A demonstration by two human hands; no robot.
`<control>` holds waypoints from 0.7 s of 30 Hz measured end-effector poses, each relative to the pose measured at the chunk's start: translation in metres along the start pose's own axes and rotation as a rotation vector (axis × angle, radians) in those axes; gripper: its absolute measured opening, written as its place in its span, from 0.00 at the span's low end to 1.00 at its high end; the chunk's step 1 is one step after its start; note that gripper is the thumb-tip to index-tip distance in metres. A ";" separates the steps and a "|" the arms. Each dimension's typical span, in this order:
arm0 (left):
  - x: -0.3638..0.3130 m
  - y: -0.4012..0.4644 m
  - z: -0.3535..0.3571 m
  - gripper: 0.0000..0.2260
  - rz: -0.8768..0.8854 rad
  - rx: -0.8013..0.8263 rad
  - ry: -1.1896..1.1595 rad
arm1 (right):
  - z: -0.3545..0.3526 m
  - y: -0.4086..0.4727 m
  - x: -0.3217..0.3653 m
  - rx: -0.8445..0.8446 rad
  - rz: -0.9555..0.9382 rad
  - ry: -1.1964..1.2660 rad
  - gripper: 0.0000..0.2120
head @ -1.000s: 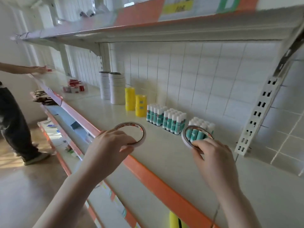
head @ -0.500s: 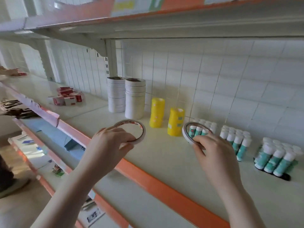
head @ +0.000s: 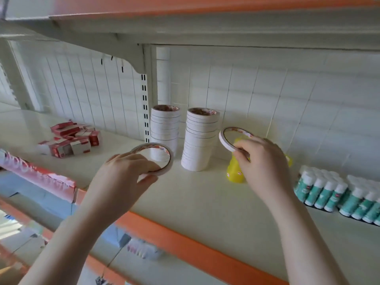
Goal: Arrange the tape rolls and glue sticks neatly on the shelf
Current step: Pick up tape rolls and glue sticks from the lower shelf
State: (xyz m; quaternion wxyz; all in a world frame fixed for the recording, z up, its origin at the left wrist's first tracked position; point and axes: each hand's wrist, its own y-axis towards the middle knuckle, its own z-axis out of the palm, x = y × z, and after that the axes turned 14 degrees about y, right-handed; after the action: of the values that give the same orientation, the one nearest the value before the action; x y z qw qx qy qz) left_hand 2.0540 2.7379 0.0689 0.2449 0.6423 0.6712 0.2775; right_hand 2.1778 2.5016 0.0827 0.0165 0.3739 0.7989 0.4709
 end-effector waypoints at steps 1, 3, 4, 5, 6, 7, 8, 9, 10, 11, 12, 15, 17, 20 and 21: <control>0.009 0.006 0.005 0.10 0.022 -0.013 -0.002 | 0.008 0.010 0.001 -0.010 -0.011 0.001 0.02; 0.027 0.019 0.012 0.06 0.061 -0.036 -0.008 | 0.023 0.032 0.003 -0.025 -0.031 0.001 0.03; 0.034 0.025 0.014 0.07 0.063 -0.039 -0.018 | 0.029 0.045 0.005 -0.029 -0.043 -0.005 0.03; 0.042 0.032 0.017 0.07 0.067 -0.040 -0.030 | 0.035 0.057 0.006 -0.022 -0.054 -0.011 0.03; 0.049 0.038 0.019 0.06 0.067 -0.031 -0.033 | 0.041 0.069 0.006 -0.003 -0.058 -0.015 0.04; 0.057 0.044 0.021 0.05 0.074 -0.026 -0.036 | 0.047 0.080 0.007 0.020 -0.053 -0.015 0.05; 0.062 0.049 0.022 0.06 0.065 -0.016 -0.033 | 0.052 0.091 0.008 0.045 -0.046 -0.013 0.05; 0.069 0.055 0.024 0.08 0.056 -0.011 -0.035 | 0.058 0.101 0.008 0.071 -0.036 -0.013 0.06; 0.074 0.061 0.026 0.10 0.047 -0.012 -0.033 | 0.063 0.109 0.008 0.096 -0.026 -0.013 0.06; 0.079 0.066 0.029 0.10 0.050 -0.022 -0.037 | 0.067 0.116 0.008 0.120 -0.012 -0.011 0.06; 0.082 0.070 0.031 0.10 0.053 -0.024 -0.044 | 0.071 0.122 0.008 0.144 0.004 -0.006 0.06; 0.094 0.082 0.042 0.11 0.086 -0.036 -0.060 | 0.080 0.133 0.004 0.210 0.051 0.000 0.06; 0.099 0.088 0.047 0.10 0.105 -0.036 -0.080 | 0.083 0.136 0.003 0.246 0.079 0.013 0.06; 0.107 0.096 0.054 0.07 0.152 -0.044 -0.092 | 0.084 0.138 0.005 0.267 0.111 0.065 0.06; 0.109 0.098 0.056 0.07 0.167 -0.042 -0.105 | 0.083 0.138 0.005 0.269 0.117 0.072 0.06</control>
State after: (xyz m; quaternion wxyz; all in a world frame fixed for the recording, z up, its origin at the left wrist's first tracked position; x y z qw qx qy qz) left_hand 2.1574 2.8522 0.0982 0.2692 0.7044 0.5956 0.2769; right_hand 2.2857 2.6045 0.1438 -0.0899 0.4014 0.8317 0.3730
